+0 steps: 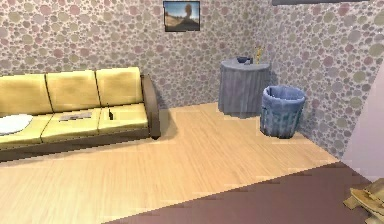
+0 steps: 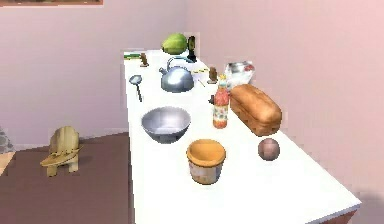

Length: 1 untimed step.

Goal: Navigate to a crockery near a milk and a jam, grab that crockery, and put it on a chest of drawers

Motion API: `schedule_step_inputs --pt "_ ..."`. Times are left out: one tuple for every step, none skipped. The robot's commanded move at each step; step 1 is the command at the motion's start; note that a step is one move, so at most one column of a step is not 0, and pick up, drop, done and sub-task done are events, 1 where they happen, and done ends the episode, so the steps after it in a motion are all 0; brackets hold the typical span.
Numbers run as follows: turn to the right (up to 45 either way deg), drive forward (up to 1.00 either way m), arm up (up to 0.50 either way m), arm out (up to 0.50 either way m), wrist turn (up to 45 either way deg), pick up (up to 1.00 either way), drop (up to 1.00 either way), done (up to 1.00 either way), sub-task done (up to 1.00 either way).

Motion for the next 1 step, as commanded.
schedule_step_inputs --pt "0.0 0.00 0.38 0.00 0.0 0.00 0.00 0.00 0.00"
